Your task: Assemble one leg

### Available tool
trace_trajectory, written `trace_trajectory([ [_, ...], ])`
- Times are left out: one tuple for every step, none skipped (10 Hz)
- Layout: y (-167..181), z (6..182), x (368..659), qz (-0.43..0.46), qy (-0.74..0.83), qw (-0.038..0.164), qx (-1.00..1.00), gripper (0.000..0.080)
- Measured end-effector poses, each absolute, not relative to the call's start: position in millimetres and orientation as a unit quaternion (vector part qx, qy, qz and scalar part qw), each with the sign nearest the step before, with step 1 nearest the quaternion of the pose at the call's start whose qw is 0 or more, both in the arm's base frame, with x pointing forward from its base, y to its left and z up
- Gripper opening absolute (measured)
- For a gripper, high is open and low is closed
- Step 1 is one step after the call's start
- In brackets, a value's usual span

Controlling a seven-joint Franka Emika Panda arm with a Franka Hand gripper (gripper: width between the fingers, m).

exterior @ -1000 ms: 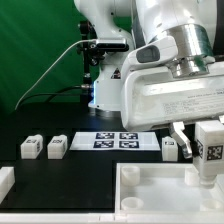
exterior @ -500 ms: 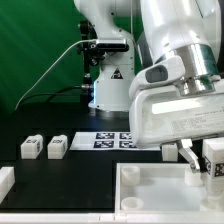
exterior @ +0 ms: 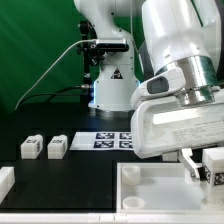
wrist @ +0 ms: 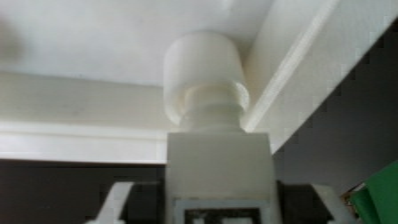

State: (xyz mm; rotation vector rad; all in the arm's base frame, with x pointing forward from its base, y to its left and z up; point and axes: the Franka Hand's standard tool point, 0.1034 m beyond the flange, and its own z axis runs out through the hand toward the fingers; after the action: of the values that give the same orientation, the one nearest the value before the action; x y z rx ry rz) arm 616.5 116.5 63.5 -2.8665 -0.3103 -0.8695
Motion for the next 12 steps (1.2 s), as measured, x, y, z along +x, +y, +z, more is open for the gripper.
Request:
trace_trajectory([
  [115.7, 61.6, 614.6, -0.286, -0.104, 0.064, -0.950, 0.0290],
  [115.5, 58.5, 612.7, -0.288, -0.103, 0.064, -0.950, 0.0290],
  [116.0, 57.9, 613.7, -0.299, -0.101, 0.063, -0.947, 0.0290],
  [115.6, 55.1, 613.1, -0.302, -0.100, 0.062, -0.946, 0.0290],
  [115.6, 55.1, 613.1, -0.302, -0.100, 0.062, -0.946, 0.0290],
  [115.6, 55.1, 613.1, -0.302, -0.100, 0.062, -0.946, 0.0290],
  [115.6, 55.1, 613.1, -0.302, -0.100, 0.062, -0.946, 0.0290],
  [115.6, 55.1, 613.1, -0.302, -0.100, 0.062, -0.946, 0.0290],
  [115.6, 55.1, 613.1, -0.302, -0.100, 0.062, -0.946, 0.0476],
  [115.6, 55.1, 613.1, -0.302, -0.100, 0.062, -0.946, 0.0591],
  [115.6, 55.1, 613.1, -0.302, -0.100, 0.062, -0.946, 0.0637],
  [115.6, 55.1, 613.1, -0.302, -0.100, 0.062, -0.946, 0.0637],
])
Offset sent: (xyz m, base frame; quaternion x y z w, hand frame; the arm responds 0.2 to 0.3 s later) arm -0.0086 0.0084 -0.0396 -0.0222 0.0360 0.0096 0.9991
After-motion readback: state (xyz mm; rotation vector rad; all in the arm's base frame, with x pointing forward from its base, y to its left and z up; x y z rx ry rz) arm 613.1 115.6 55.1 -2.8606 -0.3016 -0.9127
